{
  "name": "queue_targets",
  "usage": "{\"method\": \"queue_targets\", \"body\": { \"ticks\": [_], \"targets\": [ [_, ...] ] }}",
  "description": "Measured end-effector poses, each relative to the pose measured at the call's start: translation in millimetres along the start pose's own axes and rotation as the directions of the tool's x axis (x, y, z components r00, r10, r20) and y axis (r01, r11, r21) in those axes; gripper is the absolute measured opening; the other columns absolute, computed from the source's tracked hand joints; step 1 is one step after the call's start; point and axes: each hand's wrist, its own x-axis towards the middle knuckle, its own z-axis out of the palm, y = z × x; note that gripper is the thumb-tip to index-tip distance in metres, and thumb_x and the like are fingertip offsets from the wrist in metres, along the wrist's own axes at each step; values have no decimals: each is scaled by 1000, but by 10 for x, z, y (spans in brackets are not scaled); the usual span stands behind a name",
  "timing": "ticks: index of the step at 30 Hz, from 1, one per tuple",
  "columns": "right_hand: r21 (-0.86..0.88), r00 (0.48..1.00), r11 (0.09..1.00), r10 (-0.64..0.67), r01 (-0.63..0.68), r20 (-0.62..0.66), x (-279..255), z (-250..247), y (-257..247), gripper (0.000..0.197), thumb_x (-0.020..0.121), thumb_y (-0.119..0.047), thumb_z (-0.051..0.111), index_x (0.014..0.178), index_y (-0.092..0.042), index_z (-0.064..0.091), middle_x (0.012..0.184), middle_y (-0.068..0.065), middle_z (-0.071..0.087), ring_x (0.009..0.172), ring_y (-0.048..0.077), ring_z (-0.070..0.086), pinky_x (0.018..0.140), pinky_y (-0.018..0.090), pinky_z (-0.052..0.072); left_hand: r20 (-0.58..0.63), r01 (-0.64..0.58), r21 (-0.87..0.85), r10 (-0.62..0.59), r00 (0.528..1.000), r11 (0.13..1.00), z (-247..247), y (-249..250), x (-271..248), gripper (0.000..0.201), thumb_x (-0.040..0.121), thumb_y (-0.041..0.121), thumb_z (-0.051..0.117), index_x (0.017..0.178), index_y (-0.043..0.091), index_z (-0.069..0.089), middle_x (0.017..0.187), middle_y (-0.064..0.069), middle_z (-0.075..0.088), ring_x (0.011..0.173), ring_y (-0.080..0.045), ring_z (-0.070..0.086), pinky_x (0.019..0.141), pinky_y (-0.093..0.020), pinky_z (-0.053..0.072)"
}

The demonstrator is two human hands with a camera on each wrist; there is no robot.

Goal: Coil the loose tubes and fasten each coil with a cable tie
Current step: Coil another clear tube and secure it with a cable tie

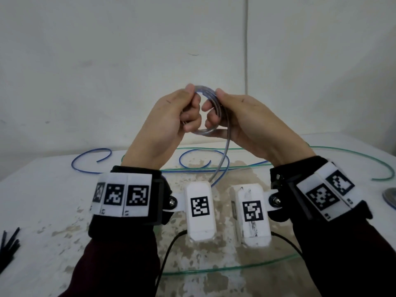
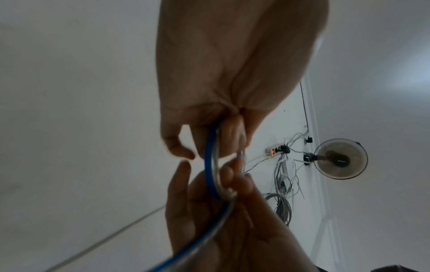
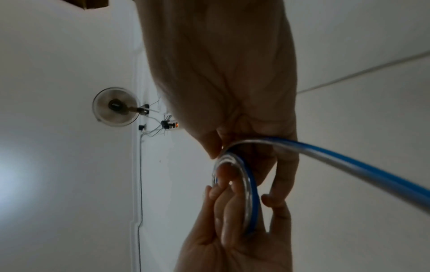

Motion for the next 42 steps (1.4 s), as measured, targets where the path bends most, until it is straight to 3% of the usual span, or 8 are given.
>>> {"method": "queue_targets", "body": {
  "ticks": [6, 13, 19, 22, 25, 32, 37, 42],
  "targets": [
    [-111, 1000, 993, -30, 29, -7, -8, -33, -9, 37, 104, -25, 32, 74, -10, 49, 50, -8, 33, 51, 11, 40, 61, 20, 47, 81, 145, -33, -142, 986, 989, 38, 17, 2, 37, 100, 27, 35, 70, 9, 46, 58, -3, 30, 42, -11, 32, 47, -19, 34],
    [-150, 997, 985, -82, 80, -6, 4, 10, 17, 31, 102, -23, 40, 81, -10, 58, 56, -3, 52, 56, 9, 53, 70, 26, 54, -43, -5, 85, 8, 999, 996, 44, 40, -15, 35, 103, 21, 35, 71, 9, 43, 55, 3, 24, 45, -8, 17, 45, -18, 16],
    [-241, 993, 967, -59, 81, 97, -28, -9, 33, 32, 102, -21, 37, 77, -11, 54, 52, -6, 37, 53, 9, 44, 64, 18, 45, 125, 195, 92, -205, 971, 977, -50, 89, -50, 41, 100, 31, 33, 69, 8, 46, 44, 8, 33, 38, -8, 24, 46, -18, 23],
    [-158, 999, 987, -24, 32, 49, -5, 36, 34, 34, 103, -23, 35, 79, -10, 56, 52, -6, 43, 56, 11, 49, 69, 24, 50, 53, 96, 100, -101, 993, 990, -73, 79, -50, 41, 103, 26, 32, 68, 10, 46, 60, -1, 23, 43, -6, 18, 43, -16, 18],
    [11, 1000, 1000, -25, 24, 8, 14, 35, -1, 37, 104, -20, 29, 82, -7, 56, 56, -1, 51, 62, 15, 54, 69, 25, 53, -53, -11, 23, 12, 999, 1000, -27, 63, -23, 38, 104, 26, 32, 71, 11, 43, 54, 4, 18, 44, -7, 15, 44, -18, 15],
    [-184, 998, 981, -58, 61, 24, -10, -30, -3, 36, 104, -24, 32, 74, -12, 49, 49, -11, 33, 49, 9, 40, 59, 19, 39, 147, 106, 46, -112, 983, 993, 10, 56, -53, 36, 102, 22, 33, 72, 8, 46, 46, 12, 39, 41, -4, 24, 45, -16, 19],
    [-17, 998, 998, -57, 56, -31, 6, -1, -41, 39, 103, -30, 34, 74, -11, 52, 48, -6, 40, 52, 13, 49, 74, 28, 48, 2, -50, 41, 50, 999, 998, 79, 67, -33, 34, 103, 21, 33, 72, 10, 43, 52, 8, 23, 45, -7, 17, 44, -16, 18],
    [-111, 999, 993, -32, 32, 3, -35, -18, -46, 39, 103, -30, 33, 71, -13, 44, 48, -10, 31, 46, 10, 30, 57, 21, 42, 164, 159, -22, -154, 974, 987, 110, 65, -44, 41, 97, 28, 37, 61, 14, 47, 46, 7, 28, 39, -6, 22, 39, -14, 19]
  ]
}}
